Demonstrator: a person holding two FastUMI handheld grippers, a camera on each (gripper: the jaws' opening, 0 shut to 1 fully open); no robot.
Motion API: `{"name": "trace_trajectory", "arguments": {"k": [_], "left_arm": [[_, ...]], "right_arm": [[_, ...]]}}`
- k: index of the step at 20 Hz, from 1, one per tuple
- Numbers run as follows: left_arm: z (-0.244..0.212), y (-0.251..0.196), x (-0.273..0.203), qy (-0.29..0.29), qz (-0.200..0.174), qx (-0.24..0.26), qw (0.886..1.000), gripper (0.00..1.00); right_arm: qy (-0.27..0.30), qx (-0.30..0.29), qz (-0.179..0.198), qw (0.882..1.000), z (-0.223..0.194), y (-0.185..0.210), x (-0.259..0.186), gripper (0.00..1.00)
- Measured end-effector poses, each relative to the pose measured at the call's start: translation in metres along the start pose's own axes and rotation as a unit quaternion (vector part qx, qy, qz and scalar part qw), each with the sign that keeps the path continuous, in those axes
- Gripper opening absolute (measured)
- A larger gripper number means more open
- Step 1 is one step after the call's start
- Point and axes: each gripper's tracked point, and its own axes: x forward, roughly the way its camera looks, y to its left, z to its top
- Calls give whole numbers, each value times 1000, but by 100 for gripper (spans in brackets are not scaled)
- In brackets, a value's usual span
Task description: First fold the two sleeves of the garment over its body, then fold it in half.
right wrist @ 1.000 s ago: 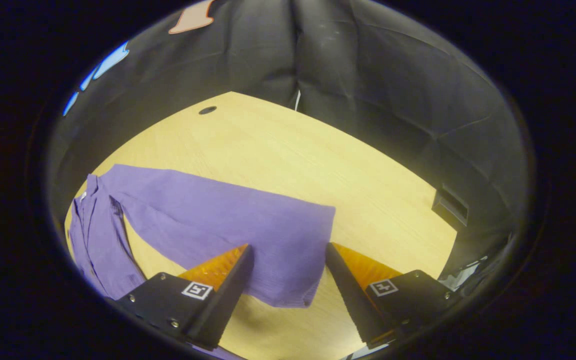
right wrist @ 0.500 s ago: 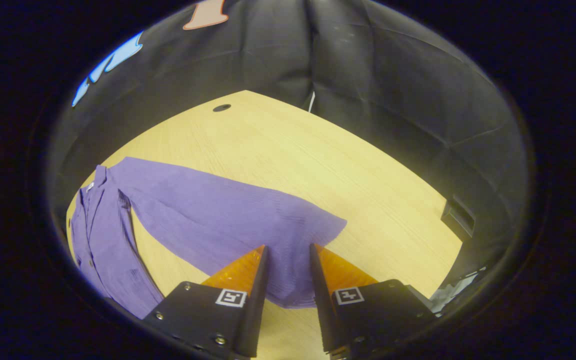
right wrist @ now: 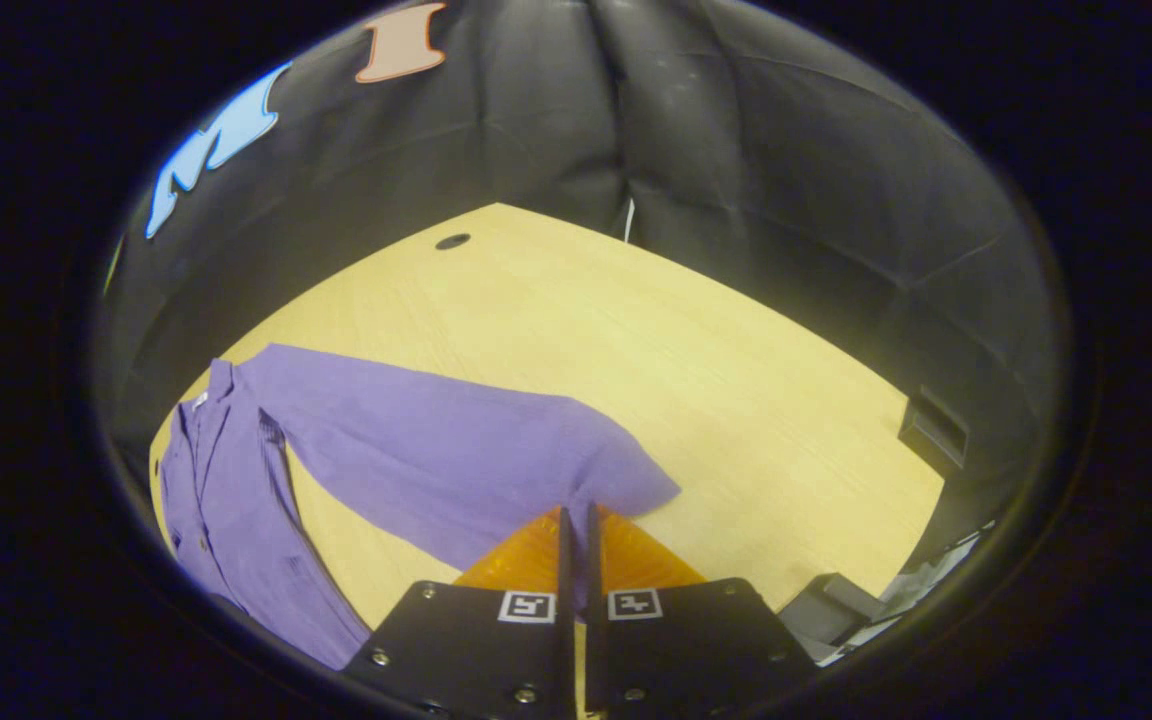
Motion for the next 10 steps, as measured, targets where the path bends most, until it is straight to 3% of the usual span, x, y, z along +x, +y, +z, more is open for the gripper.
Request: {"name": "trace_trajectory", "arguments": {"k": [10], "left_arm": [[0,0,-2,1,-6,-3,1000,99]], "right_arm": [[-85,-5,85,993,67,53,-50,1]]}}
